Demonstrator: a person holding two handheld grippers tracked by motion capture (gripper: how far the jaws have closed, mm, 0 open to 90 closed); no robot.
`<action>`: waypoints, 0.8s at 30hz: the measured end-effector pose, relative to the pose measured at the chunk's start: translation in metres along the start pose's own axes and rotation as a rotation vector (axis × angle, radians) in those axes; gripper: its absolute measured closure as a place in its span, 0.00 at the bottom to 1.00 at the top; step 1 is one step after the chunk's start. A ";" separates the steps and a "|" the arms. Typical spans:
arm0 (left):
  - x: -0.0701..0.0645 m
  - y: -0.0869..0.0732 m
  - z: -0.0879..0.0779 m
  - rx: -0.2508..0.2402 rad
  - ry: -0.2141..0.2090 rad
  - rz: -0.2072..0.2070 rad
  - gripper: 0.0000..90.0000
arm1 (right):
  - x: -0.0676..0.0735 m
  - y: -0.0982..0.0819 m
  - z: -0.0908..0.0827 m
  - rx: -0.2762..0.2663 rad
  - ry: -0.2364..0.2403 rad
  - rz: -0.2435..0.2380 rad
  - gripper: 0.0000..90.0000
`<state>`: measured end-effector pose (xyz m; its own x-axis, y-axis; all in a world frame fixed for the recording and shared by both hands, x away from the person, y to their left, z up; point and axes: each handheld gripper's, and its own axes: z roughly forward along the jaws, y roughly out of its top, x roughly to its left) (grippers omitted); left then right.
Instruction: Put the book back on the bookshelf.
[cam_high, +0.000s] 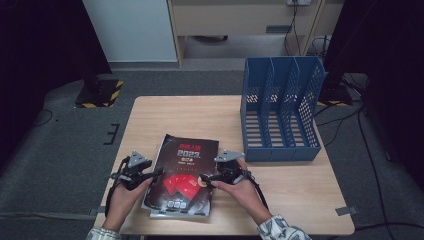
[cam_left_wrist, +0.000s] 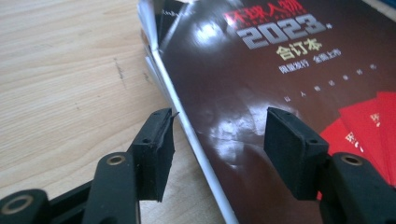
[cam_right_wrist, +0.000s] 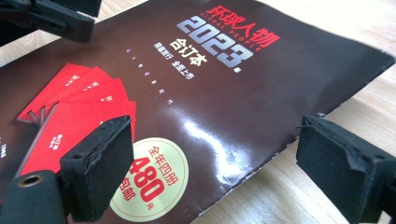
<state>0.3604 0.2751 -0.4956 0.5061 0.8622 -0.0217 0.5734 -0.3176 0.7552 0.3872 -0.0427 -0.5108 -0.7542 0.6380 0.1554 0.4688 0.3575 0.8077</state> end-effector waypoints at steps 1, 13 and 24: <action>-0.001 0.000 0.001 0.009 0.000 0.005 0.47 | 0.000 0.000 0.001 0.003 0.005 0.004 0.13; -0.003 -0.002 0.004 0.010 -0.012 -0.006 0.47 | -0.007 -0.007 0.010 0.036 0.022 0.051 0.08; -0.004 -0.002 0.004 0.012 -0.006 -0.001 0.49 | -0.009 -0.009 0.015 0.030 0.073 0.110 0.11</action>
<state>0.3596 0.2711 -0.4995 0.5097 0.8600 -0.0264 0.5818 -0.3218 0.7470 0.3965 -0.0412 -0.5276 -0.7284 0.6237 0.2836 0.5631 0.3091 0.7664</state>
